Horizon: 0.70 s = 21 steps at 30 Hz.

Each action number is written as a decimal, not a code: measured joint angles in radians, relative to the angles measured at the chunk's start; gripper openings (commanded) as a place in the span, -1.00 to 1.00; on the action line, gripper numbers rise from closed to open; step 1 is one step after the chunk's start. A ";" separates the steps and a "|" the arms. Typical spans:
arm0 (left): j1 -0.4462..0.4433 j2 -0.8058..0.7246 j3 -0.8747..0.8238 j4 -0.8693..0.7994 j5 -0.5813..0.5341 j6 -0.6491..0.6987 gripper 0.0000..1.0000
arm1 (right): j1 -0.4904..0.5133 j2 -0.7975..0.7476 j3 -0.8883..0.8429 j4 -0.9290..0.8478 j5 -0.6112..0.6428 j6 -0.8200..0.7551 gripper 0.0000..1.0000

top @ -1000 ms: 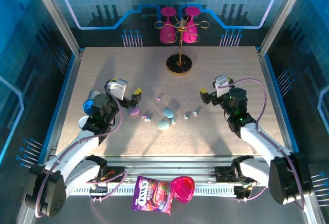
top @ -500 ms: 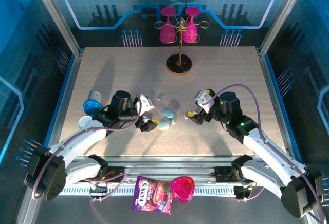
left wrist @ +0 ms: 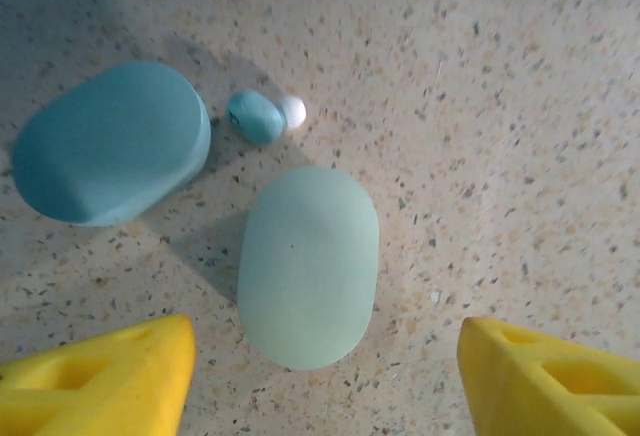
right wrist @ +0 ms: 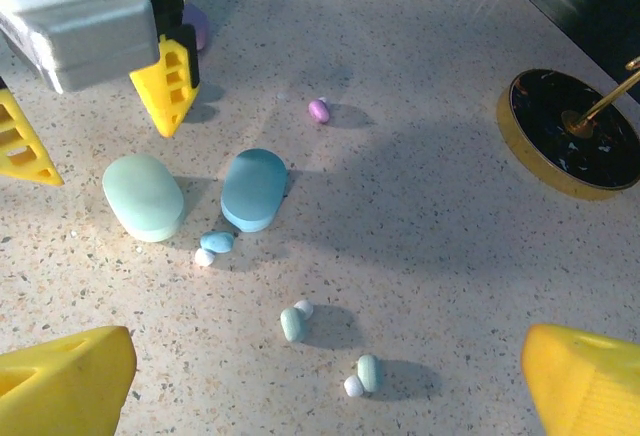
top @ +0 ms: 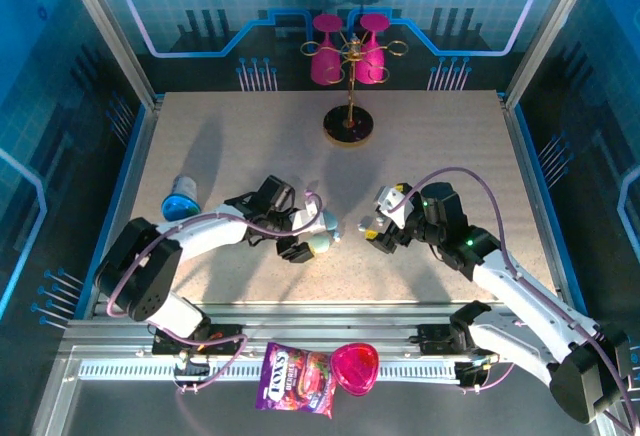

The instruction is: Insert the wireless bluetooth earbuds into the charging case

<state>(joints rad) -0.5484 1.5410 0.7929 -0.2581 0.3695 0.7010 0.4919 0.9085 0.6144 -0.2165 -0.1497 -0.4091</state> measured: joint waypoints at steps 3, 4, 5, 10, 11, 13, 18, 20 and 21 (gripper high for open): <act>-0.007 0.027 0.005 0.000 -0.018 0.018 0.30 | 0.000 -0.001 0.000 -0.002 0.003 0.000 0.99; -0.011 0.035 0.007 0.000 -0.025 0.027 0.27 | 0.000 -0.001 0.000 -0.002 0.003 0.000 1.00; -0.014 0.042 0.009 0.000 -0.031 0.033 0.26 | 0.000 -0.001 0.000 -0.002 0.004 0.000 0.99; -0.036 0.069 0.016 0.000 -0.064 0.050 0.18 | 0.000 -0.001 0.000 -0.001 0.008 0.000 0.99; -0.039 0.071 0.016 0.000 -0.068 0.055 0.18 | 0.000 -0.001 0.000 -0.001 0.008 0.000 0.99; -0.047 0.079 0.018 0.000 -0.079 0.066 0.12 | 0.000 -0.001 0.000 0.000 0.008 0.000 0.99; -0.063 0.104 0.027 0.000 -0.107 0.077 0.03 | 0.000 -0.001 0.000 0.000 0.011 0.000 0.99; -0.066 0.114 0.032 0.001 -0.116 0.084 -0.01 | 0.000 -0.001 0.000 0.000 0.011 0.000 0.99; -0.069 0.116 0.034 0.000 -0.121 0.086 -0.01 | 0.000 -0.001 0.000 0.000 0.011 0.001 0.99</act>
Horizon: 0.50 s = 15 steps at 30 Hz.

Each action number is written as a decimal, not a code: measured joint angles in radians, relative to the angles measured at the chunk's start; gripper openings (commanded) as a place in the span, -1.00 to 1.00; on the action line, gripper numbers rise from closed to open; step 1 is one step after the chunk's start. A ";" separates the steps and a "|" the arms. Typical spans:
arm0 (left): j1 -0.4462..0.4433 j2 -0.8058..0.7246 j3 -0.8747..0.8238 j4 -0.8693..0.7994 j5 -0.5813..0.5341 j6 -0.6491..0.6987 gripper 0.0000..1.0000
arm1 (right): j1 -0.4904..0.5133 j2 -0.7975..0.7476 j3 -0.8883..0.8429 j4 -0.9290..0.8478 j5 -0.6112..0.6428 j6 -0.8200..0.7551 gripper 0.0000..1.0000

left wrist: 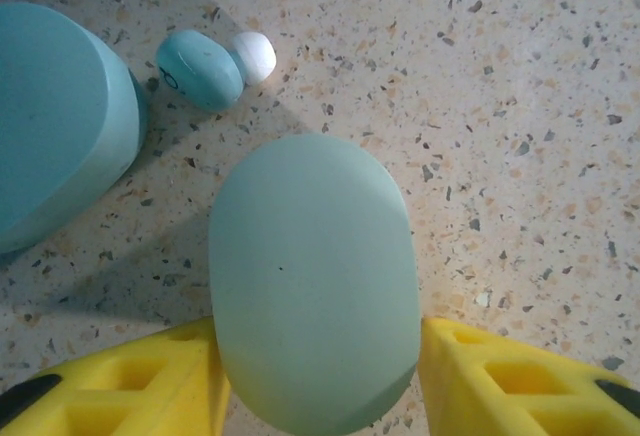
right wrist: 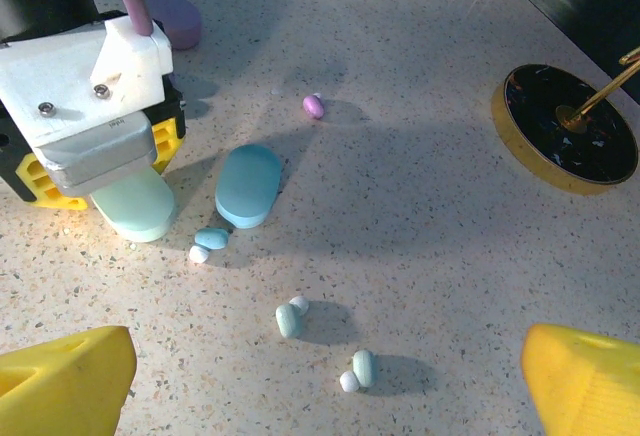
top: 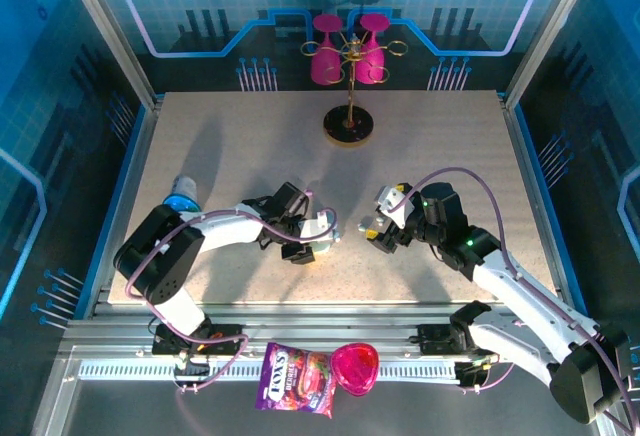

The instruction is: Insert the wireless bluetooth earbuds into the charging case

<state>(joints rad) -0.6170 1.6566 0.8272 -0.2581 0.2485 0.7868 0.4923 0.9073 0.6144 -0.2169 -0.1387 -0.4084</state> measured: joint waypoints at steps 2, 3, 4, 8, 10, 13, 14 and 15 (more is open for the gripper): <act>-0.003 0.002 0.003 0.001 -0.007 0.002 -0.01 | 0.000 0.000 0.000 0.000 0.000 0.000 0.99; -0.005 0.004 0.004 0.000 -0.010 0.002 -0.04 | 0.000 0.000 0.000 0.000 0.000 0.000 0.99; -0.007 0.007 0.006 0.000 -0.014 0.001 -0.13 | 0.000 0.000 0.000 0.000 0.000 0.000 0.99; -0.008 0.021 0.026 -0.003 -0.021 0.005 -0.18 | 0.000 0.000 0.000 0.000 0.000 0.006 0.99; -0.009 0.024 0.030 -0.002 -0.026 0.005 -0.20 | 0.000 -0.002 0.000 -0.005 0.001 0.015 0.99; -0.009 0.024 0.030 -0.003 -0.028 0.005 -0.26 | 0.000 -0.023 0.001 -0.019 0.007 0.048 0.99; -0.009 0.024 0.030 -0.003 -0.027 0.004 -0.27 | 0.000 -0.035 0.002 -0.022 0.010 0.064 0.99; -0.009 0.023 0.030 -0.003 -0.027 0.002 -0.27 | 0.000 -0.050 0.005 -0.025 0.016 0.089 1.00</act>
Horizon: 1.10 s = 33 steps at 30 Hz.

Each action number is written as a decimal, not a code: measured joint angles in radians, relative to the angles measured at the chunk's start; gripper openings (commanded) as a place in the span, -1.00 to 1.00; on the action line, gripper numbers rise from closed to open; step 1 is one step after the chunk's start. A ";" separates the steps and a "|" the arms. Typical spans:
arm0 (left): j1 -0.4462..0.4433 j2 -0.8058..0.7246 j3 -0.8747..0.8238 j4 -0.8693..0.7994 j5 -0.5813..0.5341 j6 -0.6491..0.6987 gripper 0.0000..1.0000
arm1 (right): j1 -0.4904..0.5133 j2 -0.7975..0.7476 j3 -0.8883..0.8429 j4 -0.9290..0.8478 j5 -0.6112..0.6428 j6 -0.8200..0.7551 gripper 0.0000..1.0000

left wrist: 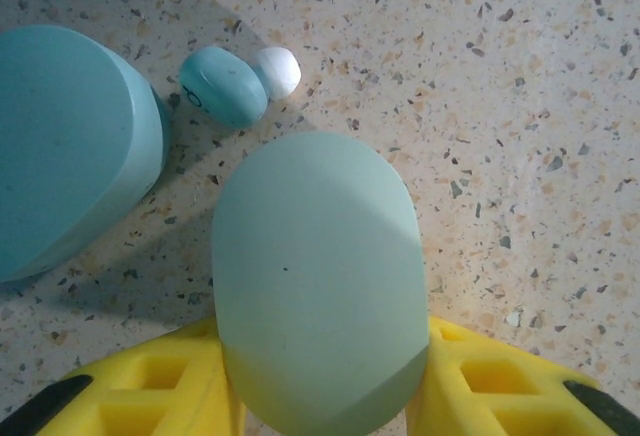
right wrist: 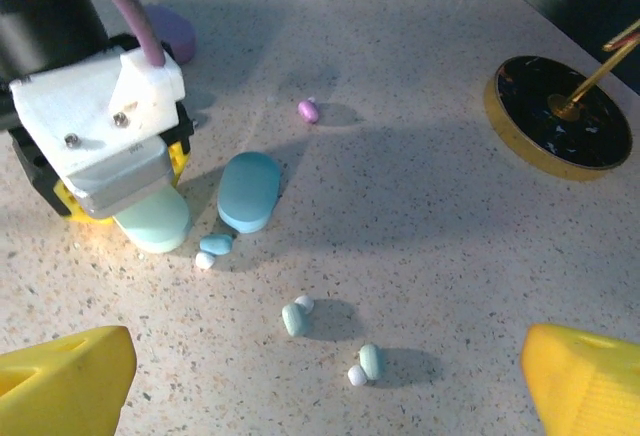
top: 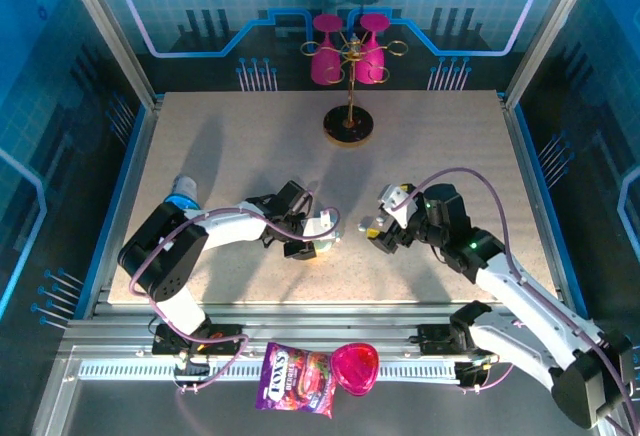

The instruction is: Insert the wireless bluetooth earbuds into the charging case

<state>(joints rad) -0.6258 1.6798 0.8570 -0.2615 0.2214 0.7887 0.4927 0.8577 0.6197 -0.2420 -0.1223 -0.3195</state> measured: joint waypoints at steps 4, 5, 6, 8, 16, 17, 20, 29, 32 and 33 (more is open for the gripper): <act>0.000 -0.047 -0.001 -0.005 0.004 -0.003 -0.26 | -0.015 -0.037 0.050 -0.031 0.017 0.178 0.97; 0.000 -0.068 -0.001 -0.004 0.006 -0.004 -0.26 | -0.029 -0.040 0.064 -0.040 0.015 0.237 0.95; 0.000 -0.100 -0.001 -0.003 0.012 -0.004 -0.25 | -0.047 -0.041 0.079 -0.049 0.010 0.299 0.93; 0.000 -0.165 -0.002 0.006 0.024 -0.005 -0.25 | -0.101 -0.040 0.096 -0.058 -0.012 0.451 0.89; -0.003 -0.335 -0.002 0.064 0.093 -0.029 -0.25 | -0.212 0.037 0.057 -0.033 -0.317 0.960 0.69; -0.006 -0.344 -0.001 0.067 0.102 -0.031 -0.26 | -0.212 0.054 0.044 -0.007 -0.365 1.015 0.67; -0.011 -0.352 0.004 0.072 0.125 -0.035 -0.25 | -0.200 0.095 -0.010 0.109 -0.468 1.161 0.62; -0.034 -0.352 0.047 0.080 0.159 -0.056 -0.25 | -0.083 0.195 -0.058 0.351 -0.567 1.378 0.48; -0.042 -0.352 0.053 0.080 0.163 -0.056 -0.25 | -0.054 0.233 -0.057 0.410 -0.570 1.412 0.25; -0.043 -0.352 0.055 0.080 0.163 -0.056 -0.25 | -0.047 0.247 -0.057 0.426 -0.571 1.422 0.13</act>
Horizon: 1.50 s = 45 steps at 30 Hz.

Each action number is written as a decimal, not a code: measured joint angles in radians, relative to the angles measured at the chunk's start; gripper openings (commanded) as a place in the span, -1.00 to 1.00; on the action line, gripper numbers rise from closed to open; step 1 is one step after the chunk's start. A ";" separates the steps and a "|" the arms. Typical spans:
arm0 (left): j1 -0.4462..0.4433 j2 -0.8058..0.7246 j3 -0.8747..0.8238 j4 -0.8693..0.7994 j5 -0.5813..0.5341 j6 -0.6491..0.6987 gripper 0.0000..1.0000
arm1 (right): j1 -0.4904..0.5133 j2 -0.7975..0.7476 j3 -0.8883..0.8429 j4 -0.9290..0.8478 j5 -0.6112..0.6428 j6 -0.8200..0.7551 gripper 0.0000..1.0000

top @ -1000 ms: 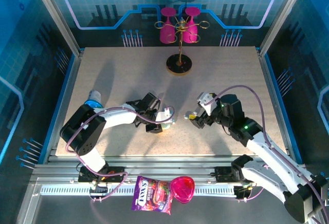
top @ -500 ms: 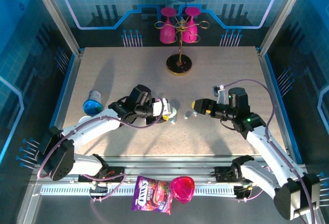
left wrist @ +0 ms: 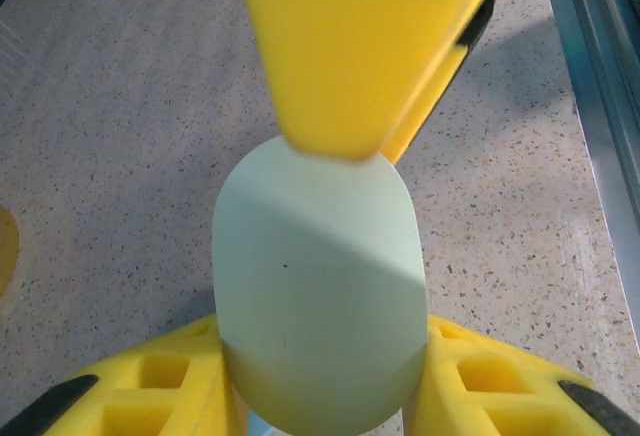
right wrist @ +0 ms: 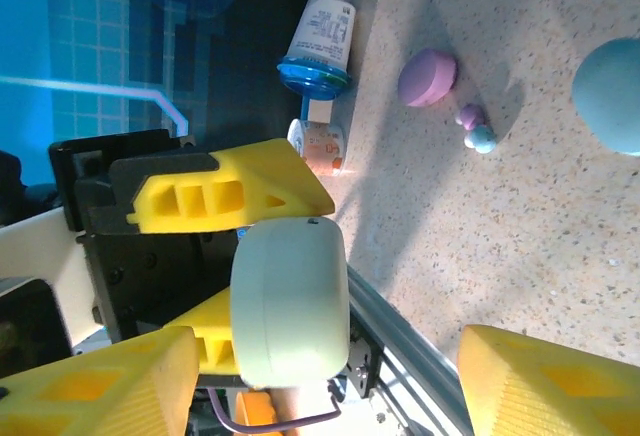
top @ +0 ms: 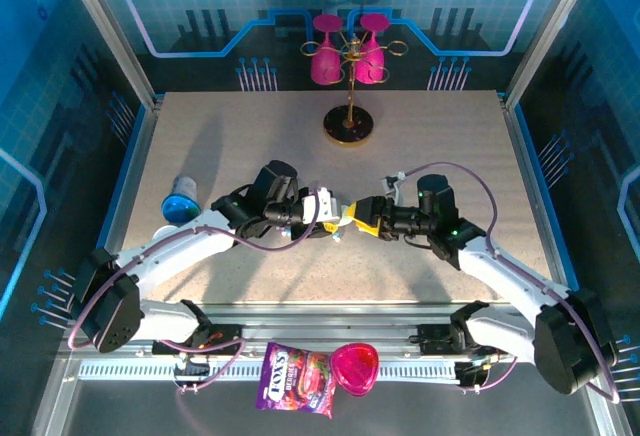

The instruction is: Insert the wireless bluetooth earbuds into the charging case

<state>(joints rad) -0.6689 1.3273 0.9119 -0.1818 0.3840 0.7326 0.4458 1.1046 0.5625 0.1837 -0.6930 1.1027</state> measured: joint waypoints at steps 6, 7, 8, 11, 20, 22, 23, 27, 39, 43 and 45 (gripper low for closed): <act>-0.002 0.000 0.001 -0.007 -0.001 0.000 -0.25 | 0.020 0.049 0.006 0.072 -0.023 0.035 -0.36; -0.002 0.000 0.001 -0.008 -0.001 0.000 -0.24 | 0.021 0.050 0.007 0.080 -0.024 0.036 -0.45; -0.002 0.000 0.001 -0.009 -0.002 0.000 -0.24 | 0.023 0.050 0.008 0.083 -0.024 0.036 -0.51; -0.002 -0.001 0.001 -0.009 -0.002 -0.005 -0.07 | 0.023 0.050 0.008 0.087 -0.022 0.039 -0.59; 0.010 -0.067 -0.087 0.192 0.029 -0.141 0.65 | 0.016 0.047 -0.015 0.257 -0.032 0.162 -0.60; 0.028 -0.095 -0.132 0.282 0.053 -0.211 0.71 | 0.011 0.042 -0.032 0.316 -0.039 0.211 -0.61; 0.037 -0.107 -0.153 0.324 0.062 -0.242 0.73 | 0.008 0.039 -0.040 0.349 -0.042 0.240 -0.61; 0.048 -0.130 -0.243 0.555 0.095 -0.388 0.85 | 0.000 0.023 -0.053 0.488 -0.048 0.354 -0.62; 0.048 -0.107 -0.301 1.076 0.149 -0.697 0.63 | -0.004 -0.046 -0.054 0.749 -0.014 0.625 -0.74; 0.048 -0.101 -0.301 1.119 0.171 -0.727 0.46 | -0.004 -0.107 -0.050 0.724 -0.003 0.644 -0.74; 0.048 -0.098 -0.300 1.135 0.179 -0.734 0.41 | -0.004 -0.116 -0.048 0.722 -0.003 0.652 -0.73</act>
<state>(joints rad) -0.6209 1.2297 0.6121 0.9527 0.5632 -0.0010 0.4419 0.9882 0.5148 0.9058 -0.6960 1.7550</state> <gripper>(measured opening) 0.723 0.219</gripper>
